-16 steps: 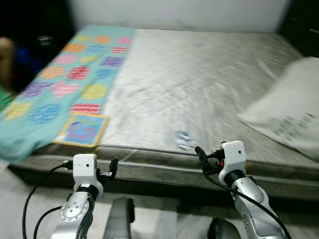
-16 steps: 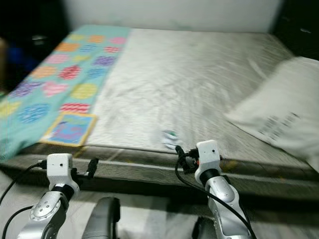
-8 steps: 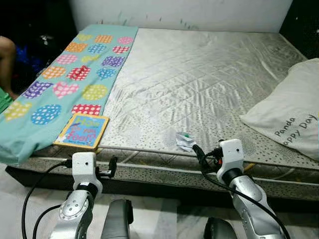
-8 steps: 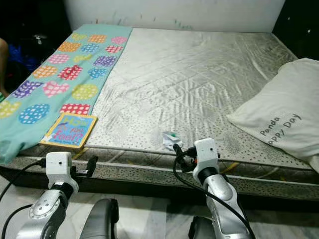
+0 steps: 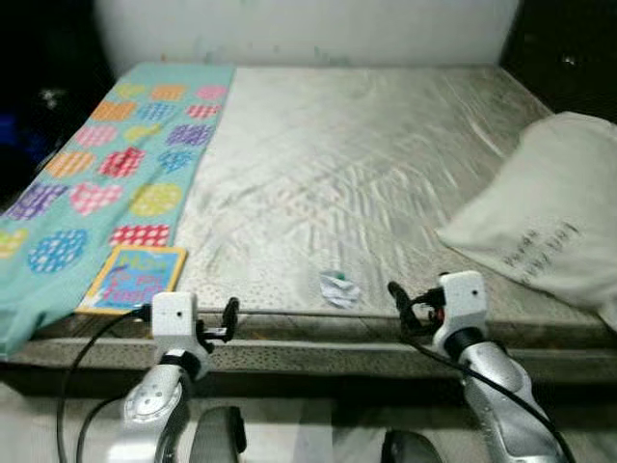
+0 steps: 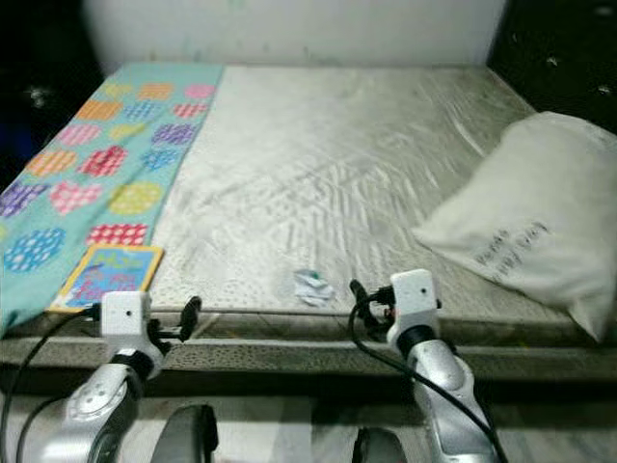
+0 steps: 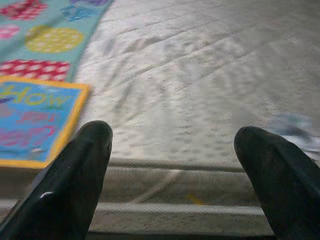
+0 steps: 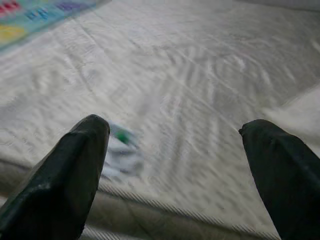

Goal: Clean up the room

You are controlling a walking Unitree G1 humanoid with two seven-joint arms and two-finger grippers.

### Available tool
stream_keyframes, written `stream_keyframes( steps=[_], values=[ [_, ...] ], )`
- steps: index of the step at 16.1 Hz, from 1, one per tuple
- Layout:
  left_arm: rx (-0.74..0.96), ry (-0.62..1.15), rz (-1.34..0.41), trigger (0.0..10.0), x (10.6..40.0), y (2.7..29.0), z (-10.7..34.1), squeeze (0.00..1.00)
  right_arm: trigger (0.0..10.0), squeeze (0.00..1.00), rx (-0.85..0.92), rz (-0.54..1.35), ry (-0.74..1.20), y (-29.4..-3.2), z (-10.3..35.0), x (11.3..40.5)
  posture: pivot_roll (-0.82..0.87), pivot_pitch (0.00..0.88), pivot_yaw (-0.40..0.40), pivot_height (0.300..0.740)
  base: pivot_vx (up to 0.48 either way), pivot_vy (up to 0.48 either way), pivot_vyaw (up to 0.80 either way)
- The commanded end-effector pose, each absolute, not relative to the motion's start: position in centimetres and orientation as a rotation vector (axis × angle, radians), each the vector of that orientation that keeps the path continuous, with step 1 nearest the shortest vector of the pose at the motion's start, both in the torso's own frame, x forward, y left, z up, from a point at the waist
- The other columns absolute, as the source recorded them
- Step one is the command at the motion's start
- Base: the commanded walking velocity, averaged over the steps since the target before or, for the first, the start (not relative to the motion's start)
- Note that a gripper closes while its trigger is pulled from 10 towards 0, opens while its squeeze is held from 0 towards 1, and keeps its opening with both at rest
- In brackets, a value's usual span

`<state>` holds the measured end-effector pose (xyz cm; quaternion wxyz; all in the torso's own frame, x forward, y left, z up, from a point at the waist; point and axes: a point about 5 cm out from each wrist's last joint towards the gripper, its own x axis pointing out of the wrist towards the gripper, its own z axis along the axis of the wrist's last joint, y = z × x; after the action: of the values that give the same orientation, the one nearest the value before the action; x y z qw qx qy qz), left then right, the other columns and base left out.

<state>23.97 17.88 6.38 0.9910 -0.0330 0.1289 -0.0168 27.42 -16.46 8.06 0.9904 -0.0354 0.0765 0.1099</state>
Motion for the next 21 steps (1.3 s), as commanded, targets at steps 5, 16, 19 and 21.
stream_keyframes(
  steps=[5,16,19,21],
  values=[
    [-0.061,0.254,-0.028,10.0,24.1,18.2,6.4,0.00,10.0,0.00,-0.077,0.244,0.141,-16.0,8.1,27.5,-0.11,0.000,0.000,0.575,0.284,0.000,0.00],
    [-0.364,0.284,0.224,10.0,28.3,15.6,8.1,0.00,10.0,0.00,-0.101,0.280,0.138,-15.3,8.1,28.1,-0.09,0.000,-0.010,0.575,0.025,0.000,0.00],
    [-0.426,0.288,0.250,10.0,29.3,15.3,8.0,0.00,10.0,0.00,-0.098,0.276,0.130,-15.0,8.3,28.6,-0.09,0.000,-0.006,0.575,0.000,0.000,0.00],
    [-0.395,0.308,0.233,10.0,27.2,15.8,7.3,0.00,10.0,0.00,-0.097,0.270,0.124,-15.0,8.3,28.7,-0.08,0.000,0.005,0.575,0.000,0.000,0.00]
  ],
)
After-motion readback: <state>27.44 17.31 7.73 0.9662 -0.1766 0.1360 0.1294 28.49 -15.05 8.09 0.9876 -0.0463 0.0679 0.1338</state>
